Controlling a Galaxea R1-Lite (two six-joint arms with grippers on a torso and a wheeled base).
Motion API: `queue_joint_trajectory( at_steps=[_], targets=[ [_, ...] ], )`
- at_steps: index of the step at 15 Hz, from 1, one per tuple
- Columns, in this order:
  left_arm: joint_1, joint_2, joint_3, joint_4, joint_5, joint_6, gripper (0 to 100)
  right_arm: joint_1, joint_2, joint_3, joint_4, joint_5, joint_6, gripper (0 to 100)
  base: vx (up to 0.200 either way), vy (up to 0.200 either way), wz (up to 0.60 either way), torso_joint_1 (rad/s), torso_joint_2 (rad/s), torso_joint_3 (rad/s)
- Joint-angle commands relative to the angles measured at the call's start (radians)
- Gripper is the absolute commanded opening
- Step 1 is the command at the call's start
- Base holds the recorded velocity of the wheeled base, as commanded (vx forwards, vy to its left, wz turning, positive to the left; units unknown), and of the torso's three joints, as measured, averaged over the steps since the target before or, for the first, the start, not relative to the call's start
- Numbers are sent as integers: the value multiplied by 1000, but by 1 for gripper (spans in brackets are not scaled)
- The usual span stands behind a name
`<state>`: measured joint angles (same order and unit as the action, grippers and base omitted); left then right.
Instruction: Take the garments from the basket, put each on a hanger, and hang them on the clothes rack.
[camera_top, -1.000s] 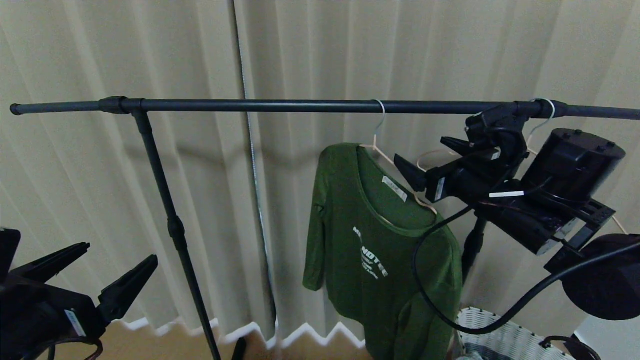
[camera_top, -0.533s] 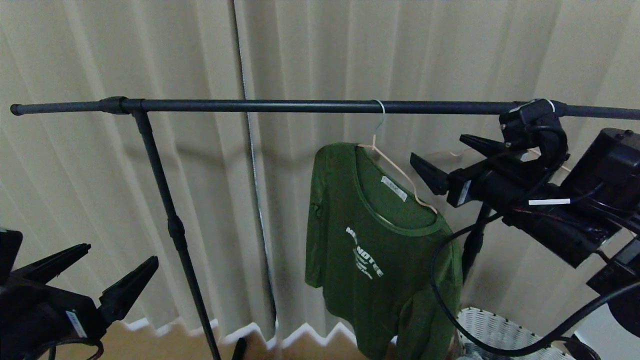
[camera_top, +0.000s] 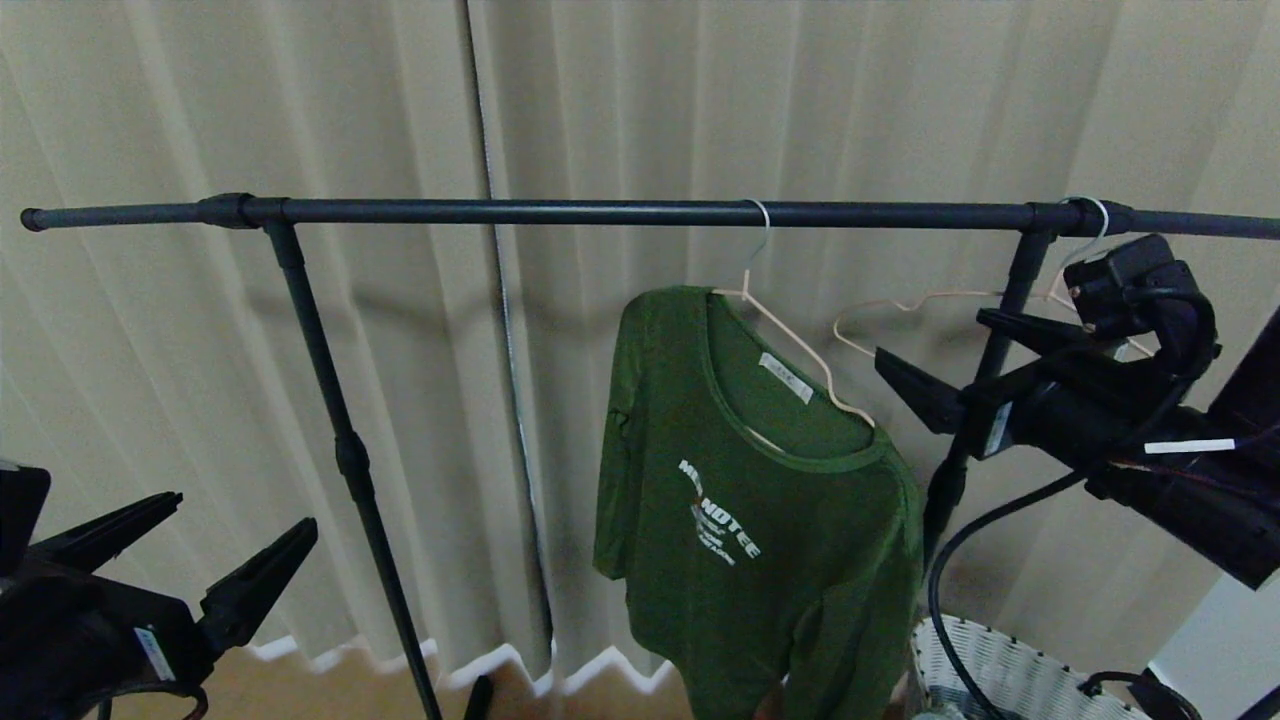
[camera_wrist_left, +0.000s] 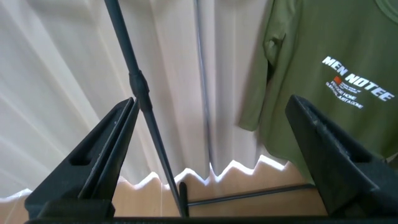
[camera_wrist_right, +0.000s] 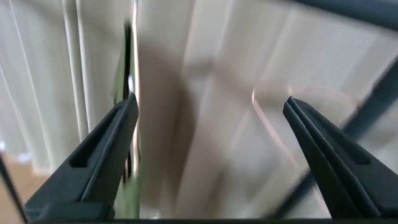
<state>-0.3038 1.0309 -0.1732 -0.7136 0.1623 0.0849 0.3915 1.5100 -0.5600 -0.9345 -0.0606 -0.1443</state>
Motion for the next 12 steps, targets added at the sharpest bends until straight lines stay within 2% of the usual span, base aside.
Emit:
queue_joint_trajectory(
  at_steps=[1, 2, 3, 6, 8, 12],
  targets=[
    [0, 0, 3, -1, 0, -1, 100, -5, -73, 17, 66, -5, -1, 100, 0, 0, 0, 0, 0, 0],
    [0, 0, 3, -1, 0, -1, 100, -17, -99, 20, 118, -8, -1, 100, -200, 0, 0, 12, 7, -2],
    [2, 0, 3, -1, 0, -1, 100, -52, -160, 26, 263, -8, -1, 100, -200, 0, 0, -12, 2, 2],
    [19, -3, 17, -1, 0, 1, 100, -118, -258, 55, 470, -10, -1, 100, -200, 0, 0, 6, 1, 2],
    [20, -5, 37, 0, 2, 7, 100, -166, -289, 103, 526, -11, -1, 100, -200, 0, 0, -2, 0, 2],
    [20, 32, 86, 2, 0, 32, 100, -287, -287, 226, 517, -19, -1, 100, -200, 0, 0, -5, 2, 4]
  ],
)
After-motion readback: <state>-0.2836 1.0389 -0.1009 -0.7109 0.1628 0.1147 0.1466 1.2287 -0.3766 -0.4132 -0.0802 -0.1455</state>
